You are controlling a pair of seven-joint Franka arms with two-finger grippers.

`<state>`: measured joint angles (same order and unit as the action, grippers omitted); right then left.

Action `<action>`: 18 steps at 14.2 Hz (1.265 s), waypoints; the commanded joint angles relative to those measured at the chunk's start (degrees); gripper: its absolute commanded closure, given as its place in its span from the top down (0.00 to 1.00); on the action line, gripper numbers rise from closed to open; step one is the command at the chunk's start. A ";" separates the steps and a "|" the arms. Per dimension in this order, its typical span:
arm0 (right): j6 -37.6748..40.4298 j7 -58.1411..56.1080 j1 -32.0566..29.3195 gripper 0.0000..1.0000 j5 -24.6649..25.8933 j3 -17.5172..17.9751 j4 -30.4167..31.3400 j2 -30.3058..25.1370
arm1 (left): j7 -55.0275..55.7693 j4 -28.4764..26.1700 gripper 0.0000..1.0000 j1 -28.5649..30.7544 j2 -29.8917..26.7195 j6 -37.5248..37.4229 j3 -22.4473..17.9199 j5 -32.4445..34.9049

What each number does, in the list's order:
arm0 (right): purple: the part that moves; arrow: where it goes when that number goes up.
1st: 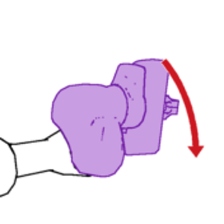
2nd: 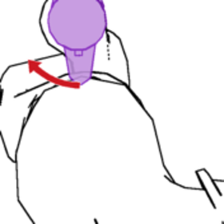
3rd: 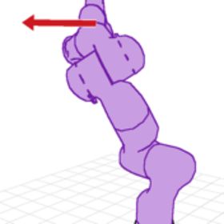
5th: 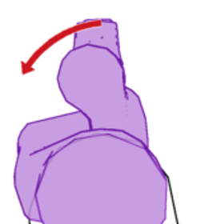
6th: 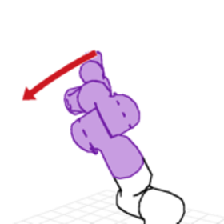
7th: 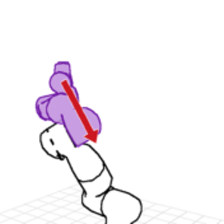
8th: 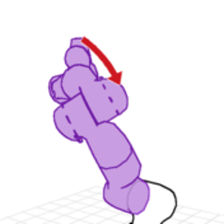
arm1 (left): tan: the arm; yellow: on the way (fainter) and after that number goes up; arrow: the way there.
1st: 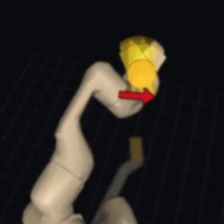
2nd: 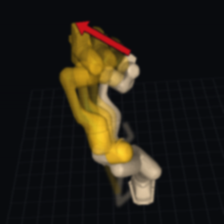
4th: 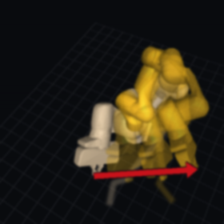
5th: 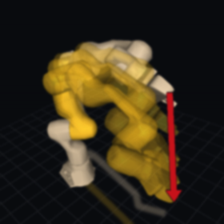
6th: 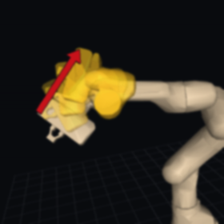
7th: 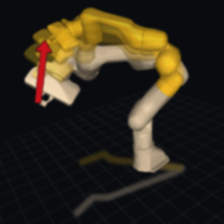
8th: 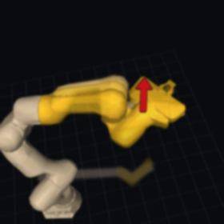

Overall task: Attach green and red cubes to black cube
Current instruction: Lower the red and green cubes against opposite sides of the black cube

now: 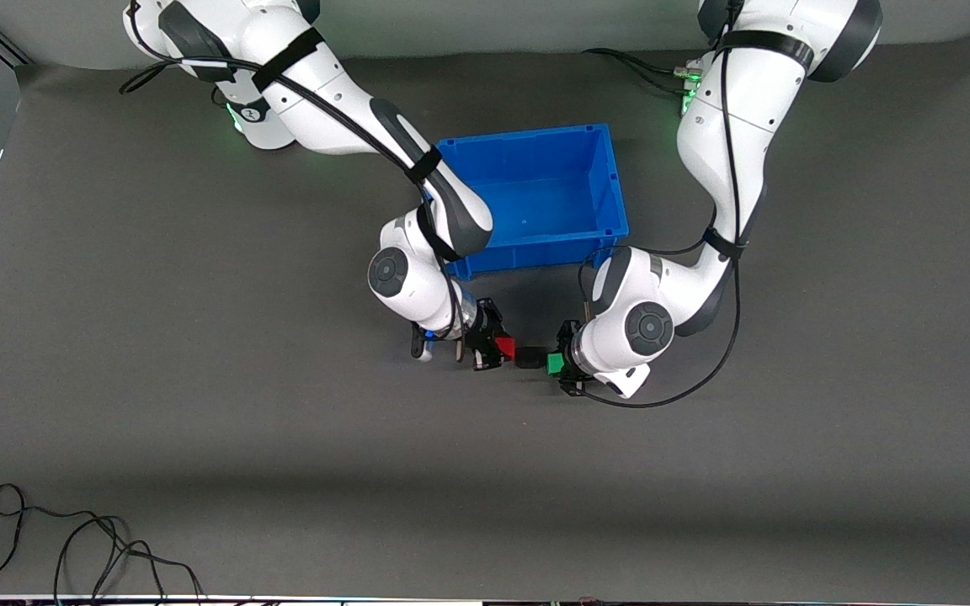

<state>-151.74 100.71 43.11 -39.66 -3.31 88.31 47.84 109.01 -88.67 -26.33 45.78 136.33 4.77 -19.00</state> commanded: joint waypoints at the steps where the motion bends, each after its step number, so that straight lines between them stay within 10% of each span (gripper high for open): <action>1: -0.40 0.54 0.48 0.24 0.55 -0.56 -3.23 2.08 | 1.20 -0.19 0.00 -1.79 0.01 0.61 -0.99 -0.87; 18: -0.40 0.54 0.48 0.35 0.63 -0.65 -7.19 5.33 | 1.90 -0.19 0.00 -2.32 0.10 0.61 -0.99 -0.87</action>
<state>-151.76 100.71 43.11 -39.66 -3.42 83.66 51.50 109.93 -88.71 -27.44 46.05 136.33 4.75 -19.00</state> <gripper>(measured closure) 0.612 0.604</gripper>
